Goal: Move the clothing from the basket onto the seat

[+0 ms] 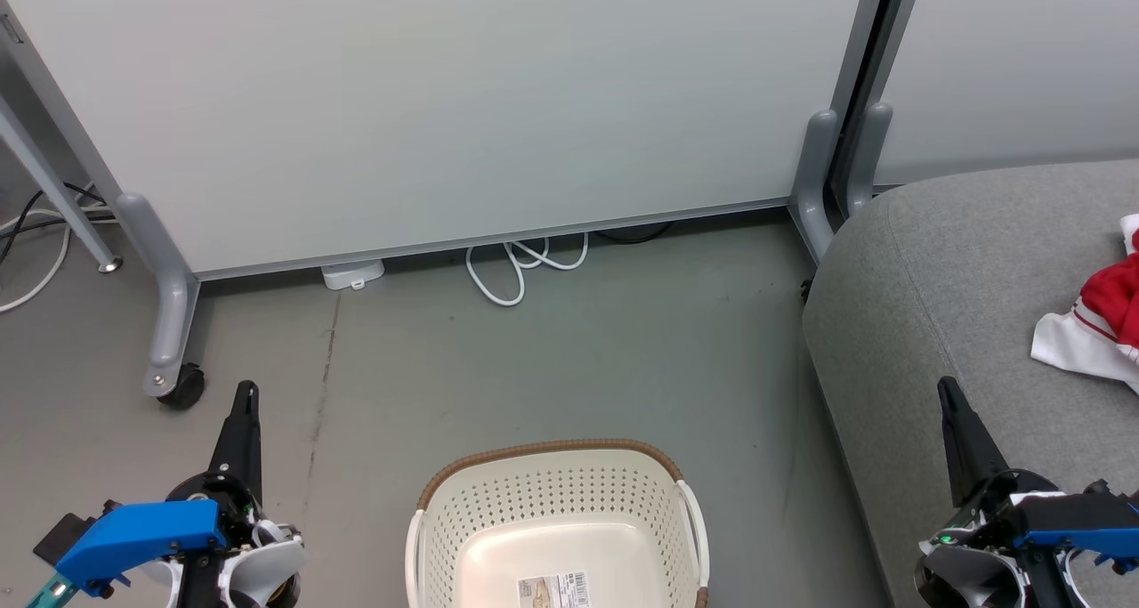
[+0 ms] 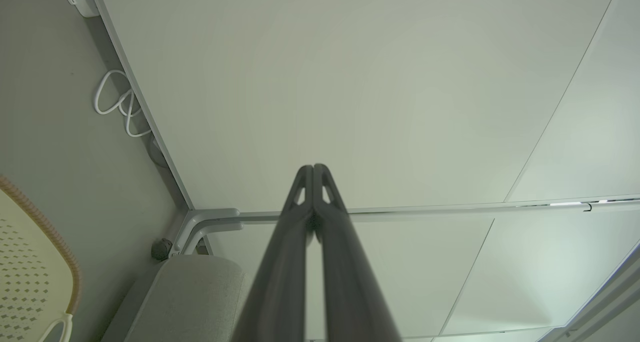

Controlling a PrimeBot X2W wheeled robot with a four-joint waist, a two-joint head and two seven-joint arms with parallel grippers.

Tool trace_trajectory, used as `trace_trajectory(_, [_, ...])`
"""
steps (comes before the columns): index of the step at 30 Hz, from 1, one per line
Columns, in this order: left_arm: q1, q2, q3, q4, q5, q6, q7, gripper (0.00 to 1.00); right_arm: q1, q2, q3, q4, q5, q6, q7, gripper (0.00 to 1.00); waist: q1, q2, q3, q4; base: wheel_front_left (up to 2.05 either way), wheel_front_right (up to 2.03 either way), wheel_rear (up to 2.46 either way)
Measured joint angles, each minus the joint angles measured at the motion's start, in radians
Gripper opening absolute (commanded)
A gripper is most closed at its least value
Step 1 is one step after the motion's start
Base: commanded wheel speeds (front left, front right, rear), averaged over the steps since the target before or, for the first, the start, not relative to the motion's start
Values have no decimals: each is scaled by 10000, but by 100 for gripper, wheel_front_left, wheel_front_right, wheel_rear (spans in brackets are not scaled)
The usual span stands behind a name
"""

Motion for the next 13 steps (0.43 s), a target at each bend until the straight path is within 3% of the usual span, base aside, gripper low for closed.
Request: trace_trajectory(13, [0, 0, 0, 0, 2, 0, 0, 0, 0, 2, -2, -2, 0, 0, 0, 0, 0, 0, 0, 0, 0, 0, 0])
